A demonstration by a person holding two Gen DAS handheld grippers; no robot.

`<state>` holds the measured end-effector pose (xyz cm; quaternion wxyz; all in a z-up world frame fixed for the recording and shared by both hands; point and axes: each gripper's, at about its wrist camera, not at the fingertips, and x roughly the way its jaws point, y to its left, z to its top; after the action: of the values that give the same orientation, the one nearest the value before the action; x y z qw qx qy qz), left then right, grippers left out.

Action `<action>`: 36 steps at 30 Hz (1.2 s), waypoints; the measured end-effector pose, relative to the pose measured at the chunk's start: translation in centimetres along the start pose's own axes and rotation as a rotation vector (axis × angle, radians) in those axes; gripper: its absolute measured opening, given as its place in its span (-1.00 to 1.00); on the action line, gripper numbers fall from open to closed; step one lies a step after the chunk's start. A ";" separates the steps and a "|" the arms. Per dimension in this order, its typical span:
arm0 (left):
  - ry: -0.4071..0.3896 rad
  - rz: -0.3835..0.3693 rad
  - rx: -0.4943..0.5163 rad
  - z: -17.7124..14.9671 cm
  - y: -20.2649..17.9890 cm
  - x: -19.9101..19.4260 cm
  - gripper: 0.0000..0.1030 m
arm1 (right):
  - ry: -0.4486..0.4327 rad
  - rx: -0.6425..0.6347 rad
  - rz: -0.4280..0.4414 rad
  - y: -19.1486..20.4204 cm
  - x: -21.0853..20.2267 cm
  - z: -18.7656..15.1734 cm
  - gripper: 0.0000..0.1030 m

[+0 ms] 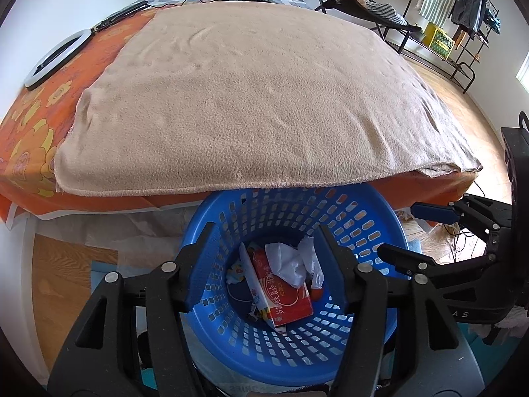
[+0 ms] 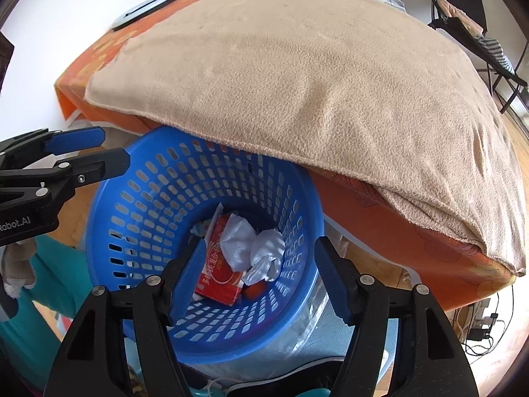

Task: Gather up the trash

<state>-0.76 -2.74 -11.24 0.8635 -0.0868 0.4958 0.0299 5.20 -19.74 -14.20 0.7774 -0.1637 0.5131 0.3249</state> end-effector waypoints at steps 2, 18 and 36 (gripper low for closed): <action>0.001 -0.001 -0.005 0.1 0.0 -0.1 0.19 | -0.006 0.000 -0.013 0.1 -0.1 0.2 0.31; -0.073 -0.033 -0.045 2.4 0.0 -3.2 0.19 | -0.138 0.043 -0.036 -0.5 -3.3 2.1 0.31; -0.232 -0.041 -0.016 7.7 -0.5 -8.1 0.58 | -0.286 0.111 -0.016 -2.4 -8.5 5.5 0.46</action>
<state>1.77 -1.62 -0.43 0.9149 -0.0998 0.3903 0.0262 8.38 -21.15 -4.35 0.8530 -0.0765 0.4129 0.3099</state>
